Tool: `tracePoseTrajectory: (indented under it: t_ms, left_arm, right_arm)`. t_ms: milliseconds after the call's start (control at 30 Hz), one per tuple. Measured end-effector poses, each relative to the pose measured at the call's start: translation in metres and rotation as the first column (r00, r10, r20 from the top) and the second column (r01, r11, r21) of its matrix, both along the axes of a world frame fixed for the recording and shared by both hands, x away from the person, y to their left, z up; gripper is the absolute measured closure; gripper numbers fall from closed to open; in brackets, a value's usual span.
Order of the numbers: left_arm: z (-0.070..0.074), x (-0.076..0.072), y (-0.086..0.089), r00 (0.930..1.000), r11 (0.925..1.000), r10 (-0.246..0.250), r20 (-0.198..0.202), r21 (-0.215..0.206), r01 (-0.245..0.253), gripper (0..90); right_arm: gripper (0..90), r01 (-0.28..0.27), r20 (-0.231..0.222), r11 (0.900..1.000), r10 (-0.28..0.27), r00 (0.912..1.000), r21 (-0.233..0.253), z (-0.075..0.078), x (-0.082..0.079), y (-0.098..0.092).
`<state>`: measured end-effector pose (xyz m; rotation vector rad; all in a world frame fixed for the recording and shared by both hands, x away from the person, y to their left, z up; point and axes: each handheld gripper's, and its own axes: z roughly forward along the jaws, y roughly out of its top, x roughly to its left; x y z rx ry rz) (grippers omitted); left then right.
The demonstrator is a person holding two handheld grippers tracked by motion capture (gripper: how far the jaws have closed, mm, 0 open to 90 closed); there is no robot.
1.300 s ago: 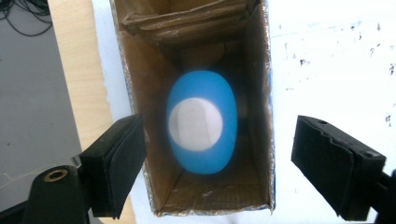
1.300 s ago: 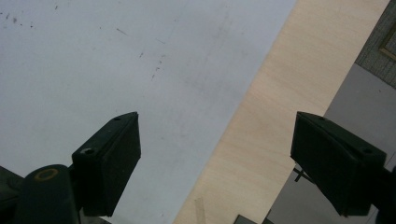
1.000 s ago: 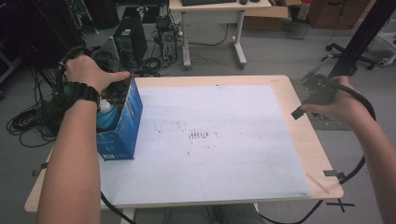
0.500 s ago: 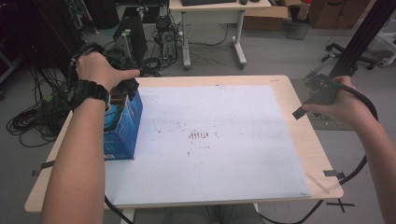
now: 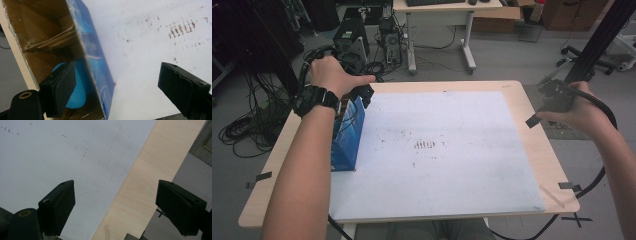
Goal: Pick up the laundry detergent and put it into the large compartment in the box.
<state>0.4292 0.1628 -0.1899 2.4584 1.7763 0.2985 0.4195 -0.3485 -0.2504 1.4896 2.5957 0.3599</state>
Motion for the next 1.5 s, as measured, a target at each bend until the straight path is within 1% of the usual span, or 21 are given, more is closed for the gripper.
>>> tracePoseTrajectory:
  t_ms: [267, 400, 733, 1000, 1133, 1233, 1267, 1400, 1500]
  left_arm:
    - [-0.001, 0.0, -0.014, 0.9993, 0.9993, -0.038, 0.001, 0.006, 0.038, 15.2]
    - [-0.001, 0.001, -0.022, 0.9983, 0.9983, -0.057, 0.01, 0.014, 0.057, 15.0]
    - [-0.005, 0.003, -0.039, 0.9945, 0.9945, -0.104, 0.001, 0.002, 0.104, 14.5]
    - [-0.007, 0.004, -0.05, 0.9916, 0.9916, -0.129, -0.002, -0.003, 0.129, 14.1]
    - [-0.008, 0.003, -0.056, 0.9898, 0.9898, -0.143, 0.004, -0.004, 0.143, 14.1]
    - [-0.009, 0.004, -0.06, 0.9882, 0.9882, -0.153, -0.005, -0.001, 0.153, 14.1]
    - [-0.01, 0.004, -0.061, 0.9884, 0.9884, -0.152, -0.001, -0.004, 0.152, 14.1]
    - [-0.011, 0.004, -0.065, 0.9858, 0.9858, -0.168, -0.006, -0.001, 0.168, 14.0]
    - [-0.013, 0.004, -0.068, 0.9856, 0.9856, -0.169, -0.002, -0.004, 0.169, 14.0]
  right_arm:
    - [16.0, 0.0, 0.001, 1.0, 0.0, 1.0, 0.001, 0.0, -0.001, 0.0]
    - [16.1, -0.001, 0.001, 1.0, 0.001, 1.0, 0.001, 0.0, -0.001, 0.0]
    - [16.0, -0.004, -0.001, 1.0, 0.004, 1.0, 0.0, 0.0, -0.001, 0.001]
    - [16.0, -0.004, 0.0, 1.0, 0.004, 1.0, 0.0, 0.001, -0.001, 0.0]
    - [16.0, -0.005, 0.0, 1.0, 0.005, 1.0, -0.001, 0.0, -0.001, 0.001]
    - [16.0, -0.005, -0.001, 1.0, 0.005, 1.0, -0.002, 0.0, -0.001, 0.002]
    - [16.0, -0.006, -0.001, 1.0, 0.006, 1.0, -0.002, 0.0, -0.001, 0.002]
    - [16.0, -0.006, -0.001, 1.0, 0.006, 1.0, -0.002, 0.0, -0.002, 0.002]
    - [16.0, -0.004, 0.0, 1.0, 0.004, 1.0, -0.002, 0.0, -0.002, 0.001]
